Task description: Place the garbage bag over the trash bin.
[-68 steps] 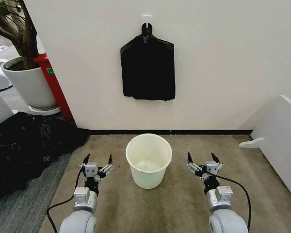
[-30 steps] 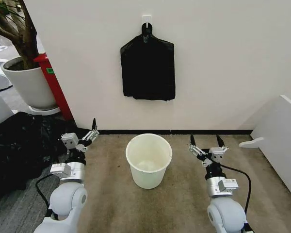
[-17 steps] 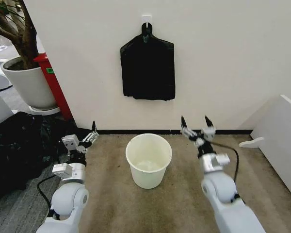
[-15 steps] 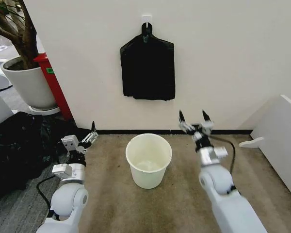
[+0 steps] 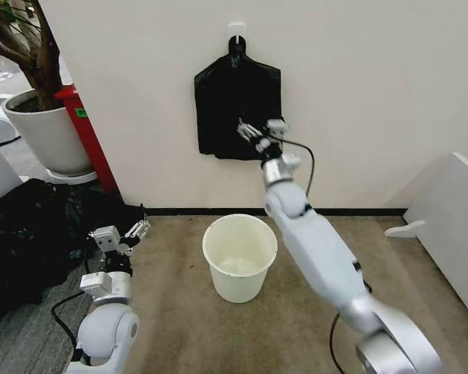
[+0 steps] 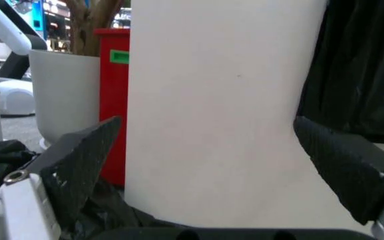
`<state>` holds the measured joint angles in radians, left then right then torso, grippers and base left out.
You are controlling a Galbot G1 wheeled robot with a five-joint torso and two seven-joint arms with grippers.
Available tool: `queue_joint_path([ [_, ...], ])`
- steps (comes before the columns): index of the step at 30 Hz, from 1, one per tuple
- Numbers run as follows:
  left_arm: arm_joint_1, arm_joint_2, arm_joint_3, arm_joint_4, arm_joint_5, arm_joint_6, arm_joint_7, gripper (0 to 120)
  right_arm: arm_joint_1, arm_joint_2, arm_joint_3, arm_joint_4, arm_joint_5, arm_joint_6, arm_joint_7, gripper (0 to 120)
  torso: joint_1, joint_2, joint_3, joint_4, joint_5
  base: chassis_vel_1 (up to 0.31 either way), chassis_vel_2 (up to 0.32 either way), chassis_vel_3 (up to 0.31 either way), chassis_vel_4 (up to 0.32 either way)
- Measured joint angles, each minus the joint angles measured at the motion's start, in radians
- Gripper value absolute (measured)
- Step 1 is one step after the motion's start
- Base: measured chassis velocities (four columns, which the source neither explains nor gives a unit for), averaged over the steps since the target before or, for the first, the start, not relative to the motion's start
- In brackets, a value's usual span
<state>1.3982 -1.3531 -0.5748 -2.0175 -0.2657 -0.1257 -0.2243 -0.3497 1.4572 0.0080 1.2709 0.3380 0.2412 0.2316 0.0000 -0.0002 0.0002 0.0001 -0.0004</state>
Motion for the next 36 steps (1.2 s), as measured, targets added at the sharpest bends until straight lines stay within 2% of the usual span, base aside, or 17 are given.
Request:
queue_joint_path([
  [5,-0.001,-0.001,0.003,0.004,0.007,0.000,-0.006,100,0.086,0.026,0.000,-0.102,-0.018,0.026,-0.002,98,0.000,0.000,0.000,0.0001,-0.0001,0.000,0.000,0.000,0.000],
  [7,-0.005,-0.001,0.005,0.010,0.012,-0.001,-0.008,100,0.117,0.030,0.000,-0.152,-0.028,0.040,-0.009,93,0.000,0.000,0.000,-0.0004,0.0000,0.000,0.000,0.000,0.000],
  [8,-0.006,-0.001,0.005,0.013,0.016,-0.002,-0.011,100,0.136,0.036,0.002,-0.188,-0.031,0.051,-0.017,86,0.000,0.000,0.000,-0.0006,0.0002,0.000,0.000,0.000,0.000],
  [11,-0.006,-0.002,0.004,0.016,0.022,-0.002,-0.015,100,0.156,0.051,0.007,-0.226,-0.033,0.063,-0.028,81,0.000,0.000,0.000,-0.0005,0.0003,0.000,0.000,0.000,0.000],
  [20,0.003,-0.003,0.000,0.031,0.053,-0.006,-0.032,100,0.214,0.151,0.068,-0.359,-0.081,0.097,-0.065,80,0.000,0.000,0.000,0.0004,0.0002,0.000,0.000,0.000,0.000],
  [29,0.029,-0.019,0.000,0.029,0.096,-0.006,-0.041,100,0.277,0.155,0.141,-0.459,-0.149,0.104,-0.077,80,0.000,0.000,0.000,-0.0003,0.0005,0.000,0.000,0.000,0.000],
  [36,0.040,-0.028,0.000,0.023,0.108,-0.005,-0.042,100,0.287,0.153,0.138,-0.455,-0.152,0.097,-0.081,76,0.000,0.000,0.000,-0.0001,0.0005,0.000,0.000,0.000,0.000],
])
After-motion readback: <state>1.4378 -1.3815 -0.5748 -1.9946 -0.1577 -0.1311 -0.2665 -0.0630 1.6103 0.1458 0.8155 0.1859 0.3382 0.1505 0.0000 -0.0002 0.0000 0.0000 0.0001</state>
